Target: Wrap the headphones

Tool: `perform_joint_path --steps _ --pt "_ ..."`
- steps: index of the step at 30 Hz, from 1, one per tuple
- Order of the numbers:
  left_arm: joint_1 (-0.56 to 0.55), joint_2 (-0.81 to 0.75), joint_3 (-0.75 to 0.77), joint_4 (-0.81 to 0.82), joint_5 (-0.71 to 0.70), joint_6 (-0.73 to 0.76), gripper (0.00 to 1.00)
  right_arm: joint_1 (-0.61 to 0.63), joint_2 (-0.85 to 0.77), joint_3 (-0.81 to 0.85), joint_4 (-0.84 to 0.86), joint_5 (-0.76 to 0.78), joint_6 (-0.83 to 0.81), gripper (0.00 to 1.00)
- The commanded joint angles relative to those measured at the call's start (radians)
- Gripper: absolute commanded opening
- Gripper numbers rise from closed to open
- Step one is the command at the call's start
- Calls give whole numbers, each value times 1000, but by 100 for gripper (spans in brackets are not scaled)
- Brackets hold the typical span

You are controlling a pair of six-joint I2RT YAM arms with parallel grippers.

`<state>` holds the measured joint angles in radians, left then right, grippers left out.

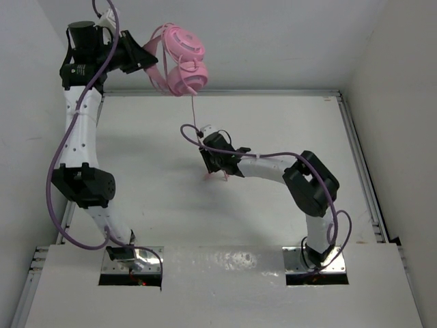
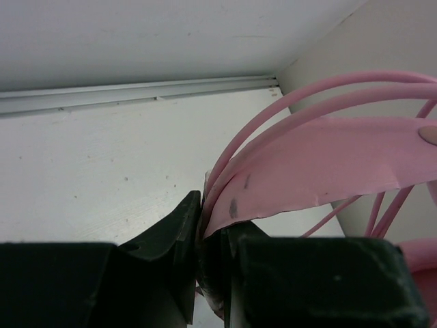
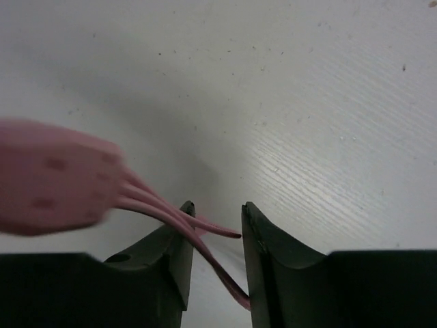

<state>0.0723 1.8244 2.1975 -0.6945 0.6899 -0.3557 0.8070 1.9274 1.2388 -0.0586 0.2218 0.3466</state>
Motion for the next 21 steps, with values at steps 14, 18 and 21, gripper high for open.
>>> perform_joint_path --steps 14,18,21 --pt "-12 -85 19 49 57 -41 0 -29 71 -9 177 21 154 3" --pt "-12 -48 11 117 34 -115 0 47 32 88 1 34 76 0" --pt "-14 -10 25 154 5 -141 0 115 16 170 -123 14 -20 0"
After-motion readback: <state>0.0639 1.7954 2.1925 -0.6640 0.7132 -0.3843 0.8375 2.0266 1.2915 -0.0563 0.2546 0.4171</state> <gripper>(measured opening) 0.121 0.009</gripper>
